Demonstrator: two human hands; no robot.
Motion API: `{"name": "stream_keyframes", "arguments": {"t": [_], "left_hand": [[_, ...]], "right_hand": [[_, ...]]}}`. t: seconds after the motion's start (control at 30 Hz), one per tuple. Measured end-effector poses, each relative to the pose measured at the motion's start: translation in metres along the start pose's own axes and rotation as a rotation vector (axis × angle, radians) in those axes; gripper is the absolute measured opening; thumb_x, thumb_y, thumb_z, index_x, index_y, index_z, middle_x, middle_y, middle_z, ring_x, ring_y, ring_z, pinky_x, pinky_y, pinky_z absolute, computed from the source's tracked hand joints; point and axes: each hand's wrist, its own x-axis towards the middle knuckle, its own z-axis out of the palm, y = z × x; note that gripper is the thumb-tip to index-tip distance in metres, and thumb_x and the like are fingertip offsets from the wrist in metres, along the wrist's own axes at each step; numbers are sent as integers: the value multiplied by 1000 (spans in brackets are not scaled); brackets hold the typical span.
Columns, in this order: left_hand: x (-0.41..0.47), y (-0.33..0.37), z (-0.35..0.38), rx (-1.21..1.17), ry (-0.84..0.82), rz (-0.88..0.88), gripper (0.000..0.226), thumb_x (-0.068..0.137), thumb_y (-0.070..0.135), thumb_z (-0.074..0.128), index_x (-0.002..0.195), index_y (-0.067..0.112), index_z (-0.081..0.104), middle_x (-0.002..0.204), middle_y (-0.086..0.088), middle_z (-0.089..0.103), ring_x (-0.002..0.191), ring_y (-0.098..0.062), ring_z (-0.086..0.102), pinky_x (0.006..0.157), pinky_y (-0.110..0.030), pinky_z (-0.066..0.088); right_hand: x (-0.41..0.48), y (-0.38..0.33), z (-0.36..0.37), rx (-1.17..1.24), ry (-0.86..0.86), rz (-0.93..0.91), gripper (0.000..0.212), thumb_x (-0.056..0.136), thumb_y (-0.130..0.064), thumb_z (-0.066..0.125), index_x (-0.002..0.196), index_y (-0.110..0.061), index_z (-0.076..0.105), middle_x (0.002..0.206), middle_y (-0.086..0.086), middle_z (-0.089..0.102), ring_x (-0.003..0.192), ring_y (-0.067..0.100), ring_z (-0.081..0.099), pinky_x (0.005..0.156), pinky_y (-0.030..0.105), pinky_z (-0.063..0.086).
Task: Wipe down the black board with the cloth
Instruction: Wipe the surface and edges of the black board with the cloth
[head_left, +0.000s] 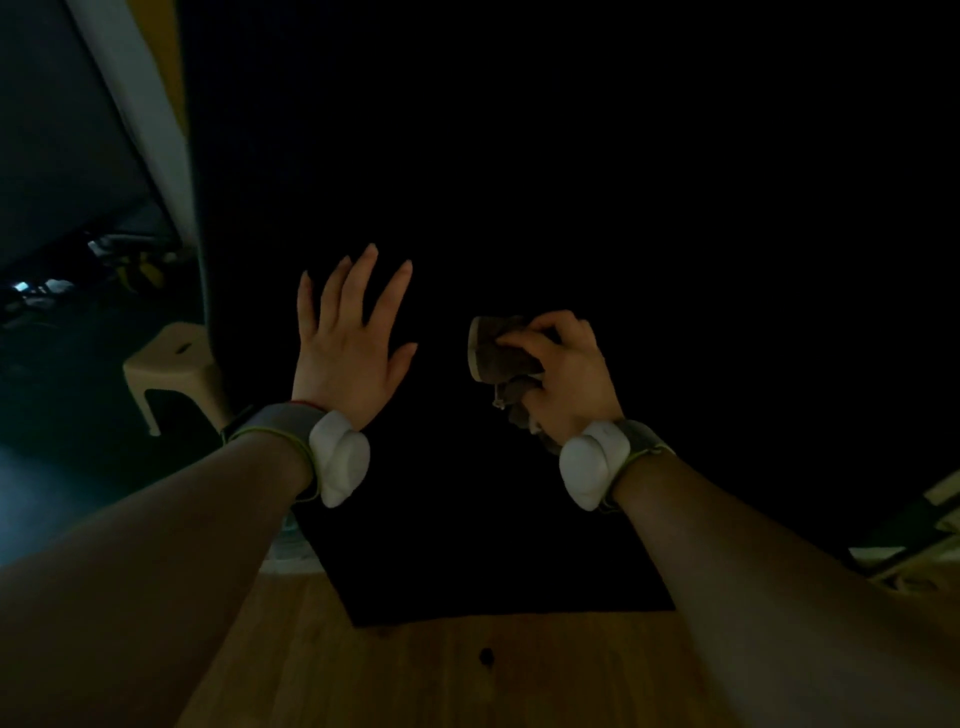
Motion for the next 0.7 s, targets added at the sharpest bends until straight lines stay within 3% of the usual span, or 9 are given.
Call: {"name": "stream_keyframes", "arguments": {"t": [0.17, 0.33, 0.53, 0.7], "left_hand": [[24, -4, -29, -1, 8, 5, 73, 86, 42, 49, 148, 21, 19, 153, -17, 19, 136, -40, 21, 110, -61, 7], [51, -4, -54, -35, 36, 11, 80, 86, 37, 61, 149, 26, 14, 153, -13, 16, 136, -35, 18, 110, -58, 7], [85, 11, -94, -60, 44, -29, 80, 85, 38, 57, 150, 27, 11, 154, -14, 13, 137, -38, 21, 111, -60, 11], [121, 23, -138, -82, 76, -28, 80, 88, 35, 57, 151, 24, 10, 156, -14, 10, 139, -37, 19, 113, -55, 13]], "right_hand": [[13, -10, -45, -41, 93, 45, 44, 91, -13, 60, 134, -15, 53, 137, 18, 43, 124, 40, 37, 106, 47, 31], [21, -19, -83, -78, 96, 29, 43, 96, -18, 56, 138, -15, 48, 140, 16, 39, 127, 34, 34, 109, 37, 24], [33, -31, -119, -93, 84, 4, 44, 98, -20, 50, 142, -17, 41, 147, 12, 32, 132, 31, 29, 113, 35, 19], [56, -42, -166, -58, 132, -46, 42, 96, -13, 54, 137, -15, 48, 140, 15, 38, 124, 33, 35, 110, 29, 24]]}}
